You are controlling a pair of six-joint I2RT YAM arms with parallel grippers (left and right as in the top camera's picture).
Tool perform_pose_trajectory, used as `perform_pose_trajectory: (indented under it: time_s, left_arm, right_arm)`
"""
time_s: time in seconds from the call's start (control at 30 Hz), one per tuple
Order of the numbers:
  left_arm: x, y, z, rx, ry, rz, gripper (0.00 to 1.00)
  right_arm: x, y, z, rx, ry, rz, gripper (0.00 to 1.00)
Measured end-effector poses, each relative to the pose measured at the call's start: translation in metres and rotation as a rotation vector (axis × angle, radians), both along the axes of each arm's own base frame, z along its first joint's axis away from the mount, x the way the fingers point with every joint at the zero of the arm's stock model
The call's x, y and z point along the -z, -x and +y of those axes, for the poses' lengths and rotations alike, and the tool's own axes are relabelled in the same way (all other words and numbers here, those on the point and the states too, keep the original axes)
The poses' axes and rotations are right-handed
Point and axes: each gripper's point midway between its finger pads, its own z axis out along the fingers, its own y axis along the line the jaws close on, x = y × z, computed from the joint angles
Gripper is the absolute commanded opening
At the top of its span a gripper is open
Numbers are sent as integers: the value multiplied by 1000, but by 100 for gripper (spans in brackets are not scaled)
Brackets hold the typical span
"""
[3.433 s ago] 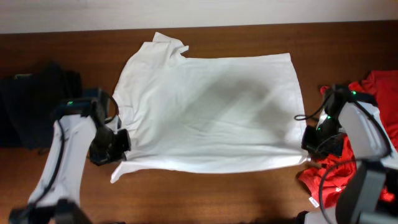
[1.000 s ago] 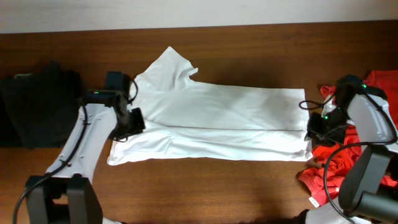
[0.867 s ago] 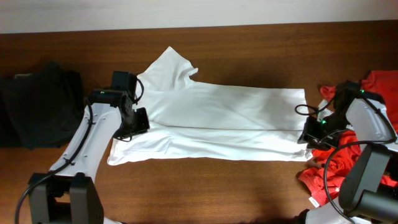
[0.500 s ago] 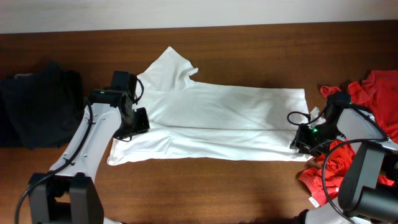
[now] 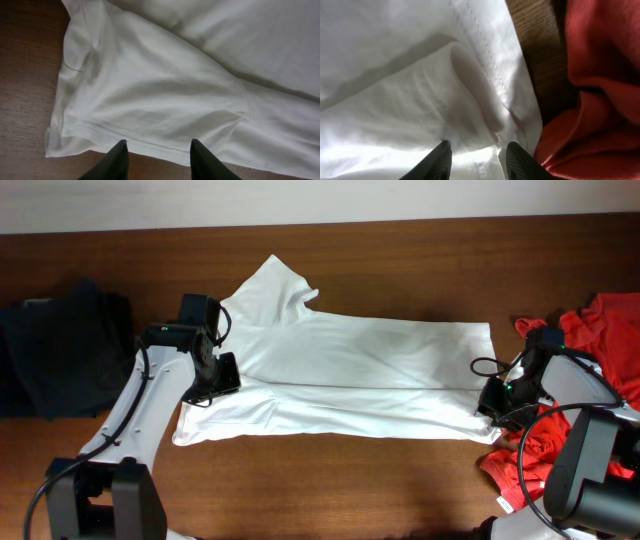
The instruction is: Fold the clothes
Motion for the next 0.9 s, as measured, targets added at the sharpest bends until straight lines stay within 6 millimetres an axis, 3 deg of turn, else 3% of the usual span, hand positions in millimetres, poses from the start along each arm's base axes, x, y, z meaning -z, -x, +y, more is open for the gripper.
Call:
perform_pose_trajectory:
  time_s: [0.2,0.37,0.57,0.73,0.77,0.83,0.87,0.9]
  left_arm:
    - [0,0,0,0,0,0,40]
    - [0,0,0,0,0,0,40]
    - [0,0,0,0,0,0,40]
    - [0,-1,0,0,1,-6,40]
    - [0,-2,0,0,1,-7,40]
    - [0,-4,0,0,2,-14,45]
    - [0,-4,0,1,2,-16,45]
    - [-1,-5,-1,2,2,-20,46]
  right_arm:
    - [1,-1,-1,11,5,-1,4]
    - [-4,9,2,8,-9,52,4]
    - [-45,-48,-11,-31,1,-123,4]
    - [-53,-79,-19,-38,27,-249,4]
    - [-54,-84,-20,-38,33,-272,6]
    - [-56,-96,-24,-42,50,-323,34]
    - [-57,-99,-24,-44,52,-334,43]
    - [-58,-102,-24,-48,56,-345,44]
